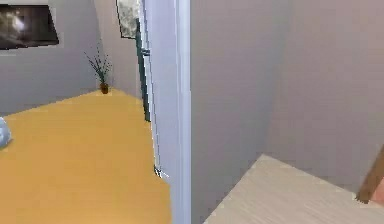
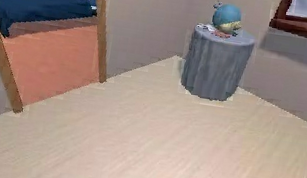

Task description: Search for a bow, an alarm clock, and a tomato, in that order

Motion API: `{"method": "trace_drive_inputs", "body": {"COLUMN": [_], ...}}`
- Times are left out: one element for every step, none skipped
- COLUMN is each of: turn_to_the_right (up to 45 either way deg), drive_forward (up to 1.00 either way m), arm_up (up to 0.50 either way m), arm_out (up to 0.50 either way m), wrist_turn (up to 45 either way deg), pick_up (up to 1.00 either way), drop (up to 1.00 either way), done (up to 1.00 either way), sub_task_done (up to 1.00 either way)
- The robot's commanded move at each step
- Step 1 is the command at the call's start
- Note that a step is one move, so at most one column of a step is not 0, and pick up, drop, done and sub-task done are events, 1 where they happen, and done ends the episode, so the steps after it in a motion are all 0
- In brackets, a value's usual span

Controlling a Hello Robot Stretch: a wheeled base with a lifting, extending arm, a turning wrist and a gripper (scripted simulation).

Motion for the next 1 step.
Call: {"method": "trace_drive_inputs", "body": {"turn_to_the_right": [-45.0], "drive_forward": [0.0], "arm_up": [0.0], "arm_out": [0.0], "wrist_turn": [0.0], "pick_up": [0.0], "drop": [0.0], "done": [0.0], "sub_task_done": [0.0]}}
